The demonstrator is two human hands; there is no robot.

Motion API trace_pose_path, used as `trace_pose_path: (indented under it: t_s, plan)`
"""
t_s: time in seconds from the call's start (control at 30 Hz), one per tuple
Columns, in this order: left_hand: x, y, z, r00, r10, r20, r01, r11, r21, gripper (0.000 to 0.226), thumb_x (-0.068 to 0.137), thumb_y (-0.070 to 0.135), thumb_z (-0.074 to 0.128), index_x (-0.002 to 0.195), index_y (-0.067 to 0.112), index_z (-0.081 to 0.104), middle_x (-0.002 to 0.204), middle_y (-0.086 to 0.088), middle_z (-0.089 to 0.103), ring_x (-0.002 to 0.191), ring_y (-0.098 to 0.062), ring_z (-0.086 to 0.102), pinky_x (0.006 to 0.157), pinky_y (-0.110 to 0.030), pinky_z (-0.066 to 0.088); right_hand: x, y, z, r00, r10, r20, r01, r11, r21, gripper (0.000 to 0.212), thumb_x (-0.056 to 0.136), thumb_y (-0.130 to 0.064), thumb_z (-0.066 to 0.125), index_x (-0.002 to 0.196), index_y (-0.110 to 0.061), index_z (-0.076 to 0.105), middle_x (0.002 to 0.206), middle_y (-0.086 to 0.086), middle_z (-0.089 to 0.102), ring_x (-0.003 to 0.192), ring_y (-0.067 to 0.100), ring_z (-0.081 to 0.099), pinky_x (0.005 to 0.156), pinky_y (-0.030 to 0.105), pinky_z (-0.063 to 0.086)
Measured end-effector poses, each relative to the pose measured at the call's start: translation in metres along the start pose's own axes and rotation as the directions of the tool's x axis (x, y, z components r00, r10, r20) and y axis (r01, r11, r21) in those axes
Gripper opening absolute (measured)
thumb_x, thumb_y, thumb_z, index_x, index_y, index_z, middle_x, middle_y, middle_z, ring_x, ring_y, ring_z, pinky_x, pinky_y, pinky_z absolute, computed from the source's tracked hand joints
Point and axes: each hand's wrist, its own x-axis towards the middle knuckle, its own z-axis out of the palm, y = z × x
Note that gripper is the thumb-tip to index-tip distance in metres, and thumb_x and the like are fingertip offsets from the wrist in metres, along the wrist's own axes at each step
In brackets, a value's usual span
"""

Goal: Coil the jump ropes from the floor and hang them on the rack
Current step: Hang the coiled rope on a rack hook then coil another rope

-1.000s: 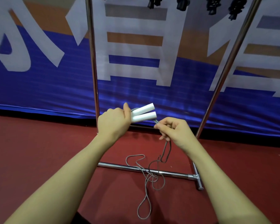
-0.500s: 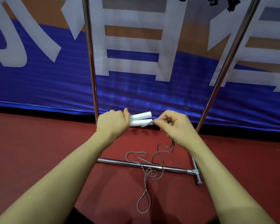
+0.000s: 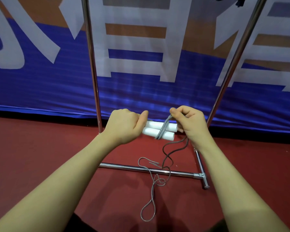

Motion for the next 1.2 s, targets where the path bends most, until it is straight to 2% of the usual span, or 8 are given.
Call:
trace_pose_path:
  t_s: [0.23,0.33,0.5,0.63,0.8,0.97,1.07,1.2]
  plan:
    - [0.011,0.016,-0.014,0.925,-0.379,-0.024,0.368,0.910,-0.192,0.047,0.095,0.033,0.016,0.055,0.012,0.031,0.050,-0.003,0.035,0.067,-0.035,0.047,0.063,-0.041,0.036,-0.003,0.005,0.009,0.999,0.031,0.043,-0.032,0.999,0.036,0.036,0.100,-0.020,0.043,0.069,-0.014,0.060,0.046,-0.012,0.030,0.041,0.005,0.022,0.044,0.024,0.017]
    - [0.015,0.013,-0.013,0.852,-0.522,0.036,0.514,0.822,-0.245,0.027,0.100,0.012,0.028,0.100,-0.004,0.050,0.069,-0.013,0.047,0.081,-0.039,0.051,0.069,-0.041,0.040,-0.007,0.008,0.014,0.989,0.062,0.133,-0.063,0.998,0.000,0.036,0.102,-0.020,0.037,0.076,-0.012,0.061,0.049,-0.011,0.028,0.041,0.003,0.020,0.045,0.024,0.015]
    - [0.016,0.004,-0.009,0.824,-0.564,0.053,0.564,0.810,-0.161,0.018,0.098,0.009,0.030,0.086,0.003,0.042,0.078,-0.017,0.050,0.082,-0.038,0.050,0.067,-0.038,0.039,-0.014,0.001,0.021,0.960,0.056,0.274,-0.039,0.997,-0.065,0.035,0.102,-0.018,0.037,0.080,-0.010,0.063,0.055,-0.003,0.027,0.043,0.004,0.021,0.043,0.019,0.018]
    - [0.015,-0.002,-0.002,0.787,-0.614,0.051,0.615,0.778,-0.129,0.031,0.097,0.005,0.028,0.125,0.000,0.041,0.081,-0.009,0.047,0.080,-0.032,0.041,0.057,-0.035,0.033,-0.018,-0.007,0.023,0.942,0.062,0.330,-0.023,0.993,-0.120,0.034,0.102,-0.017,0.039,0.079,-0.009,0.064,0.050,-0.010,0.031,0.044,0.004,0.024,0.044,0.014,0.023]
    - [0.009,-0.011,0.008,0.777,-0.621,0.104,0.628,0.774,-0.079,0.037,0.102,0.022,0.024,0.102,0.002,0.056,0.096,-0.017,0.059,0.096,-0.039,0.054,0.078,-0.040,0.042,-0.023,-0.006,0.025,0.919,0.097,0.383,-0.043,0.988,-0.148,0.032,0.100,-0.017,0.044,0.077,-0.011,0.066,0.048,-0.011,0.033,0.043,0.004,0.025,0.043,0.015,0.023]
    - [0.002,-0.021,0.021,0.778,-0.623,0.078,0.621,0.782,0.057,0.050,0.102,0.032,0.026,0.097,0.000,0.064,0.103,-0.023,0.063,0.097,-0.039,0.058,0.078,-0.037,0.039,-0.024,-0.009,0.021,0.914,0.002,0.405,0.119,0.955,-0.273,0.028,0.094,-0.019,0.057,0.068,-0.016,0.068,0.049,0.005,0.045,0.051,0.010,0.035,0.051,0.023,0.028]
    - [-0.002,-0.023,0.025,0.827,-0.555,0.089,0.542,0.829,0.136,0.052,0.101,0.033,0.027,0.087,0.002,0.066,0.096,-0.021,0.065,0.092,-0.038,0.060,0.074,-0.036,0.039,-0.022,-0.009,0.022,0.947,-0.066,0.315,0.173,0.931,-0.323,0.033,0.092,-0.024,0.059,0.060,-0.017,0.062,0.066,0.027,0.056,0.059,0.019,0.042,0.057,0.032,0.033]
    - [-0.004,-0.019,0.022,0.899,-0.416,0.141,0.392,0.904,0.169,0.051,0.101,0.033,0.026,0.068,0.008,0.055,0.084,-0.019,0.063,0.086,-0.039,0.060,0.067,-0.035,0.036,-0.018,-0.008,0.020,0.973,-0.172,0.156,0.218,0.906,-0.363,0.037,0.090,-0.030,0.057,0.057,-0.012,0.054,0.061,0.023,0.050,0.055,0.011,0.038,0.056,0.023,0.032]
